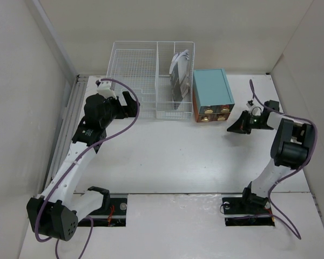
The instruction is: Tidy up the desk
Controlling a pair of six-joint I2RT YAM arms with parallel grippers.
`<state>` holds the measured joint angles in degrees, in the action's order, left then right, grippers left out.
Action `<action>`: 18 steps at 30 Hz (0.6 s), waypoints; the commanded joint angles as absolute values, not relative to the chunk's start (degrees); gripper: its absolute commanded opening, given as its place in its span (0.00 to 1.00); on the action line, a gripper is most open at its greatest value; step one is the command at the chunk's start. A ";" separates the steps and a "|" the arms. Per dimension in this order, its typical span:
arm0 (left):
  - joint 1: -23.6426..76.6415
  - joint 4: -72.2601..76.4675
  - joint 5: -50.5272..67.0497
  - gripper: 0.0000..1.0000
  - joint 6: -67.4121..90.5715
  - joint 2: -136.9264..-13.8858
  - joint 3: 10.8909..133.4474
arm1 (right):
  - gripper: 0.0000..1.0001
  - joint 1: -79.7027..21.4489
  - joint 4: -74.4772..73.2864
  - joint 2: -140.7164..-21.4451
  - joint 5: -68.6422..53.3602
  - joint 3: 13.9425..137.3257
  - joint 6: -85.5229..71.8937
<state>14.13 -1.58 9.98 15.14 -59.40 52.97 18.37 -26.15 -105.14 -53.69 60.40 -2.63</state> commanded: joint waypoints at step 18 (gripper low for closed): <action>13.89 6.42 22.15 1.00 14.33 -61.16 51.24 | 0.94 2.82 -21.54 -57.05 -17.06 73.75 7.03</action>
